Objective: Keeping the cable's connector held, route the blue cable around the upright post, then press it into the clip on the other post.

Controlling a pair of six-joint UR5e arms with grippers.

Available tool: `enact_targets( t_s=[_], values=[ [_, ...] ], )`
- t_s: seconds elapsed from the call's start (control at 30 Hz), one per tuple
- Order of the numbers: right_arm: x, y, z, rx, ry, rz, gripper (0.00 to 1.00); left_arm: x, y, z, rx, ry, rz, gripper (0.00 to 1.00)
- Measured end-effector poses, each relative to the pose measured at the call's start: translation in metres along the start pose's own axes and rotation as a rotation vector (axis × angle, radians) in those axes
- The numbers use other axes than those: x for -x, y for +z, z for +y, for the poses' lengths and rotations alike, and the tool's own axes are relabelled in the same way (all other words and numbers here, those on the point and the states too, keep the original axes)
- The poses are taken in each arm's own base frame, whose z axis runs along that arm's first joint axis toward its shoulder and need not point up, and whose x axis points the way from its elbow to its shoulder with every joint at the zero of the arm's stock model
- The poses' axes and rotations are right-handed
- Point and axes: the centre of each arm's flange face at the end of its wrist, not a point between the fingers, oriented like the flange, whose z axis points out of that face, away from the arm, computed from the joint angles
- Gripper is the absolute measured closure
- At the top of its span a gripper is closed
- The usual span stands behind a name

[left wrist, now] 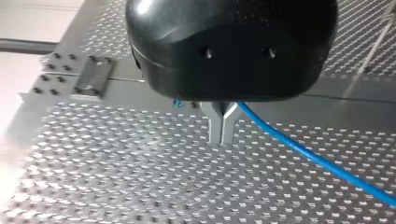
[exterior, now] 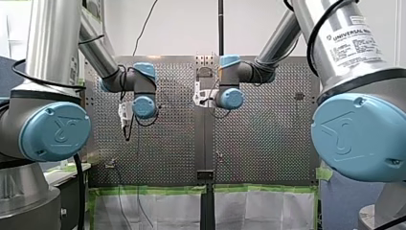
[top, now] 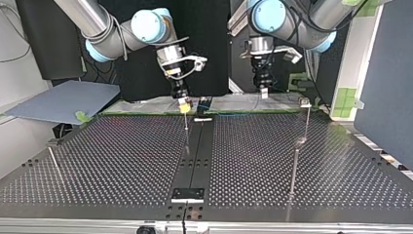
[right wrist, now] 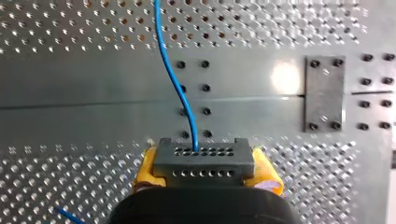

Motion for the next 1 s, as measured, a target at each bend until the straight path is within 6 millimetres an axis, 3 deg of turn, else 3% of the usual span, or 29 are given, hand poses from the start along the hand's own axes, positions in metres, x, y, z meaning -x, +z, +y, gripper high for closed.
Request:
enact_targets(
  t_s=[0.33,1.0],
  values=[
    [-0.004,0.02,-0.012,-0.034,-0.005,0.01,1.0,0.049,0.008,0.005,0.01,-0.05,-0.042,1.0],
    [-0.07,0.056,-0.034,-0.095,0.012,0.071,1.0,0.165,0.025,0.014,0.026,-0.138,-0.217,1.0]
  ],
)
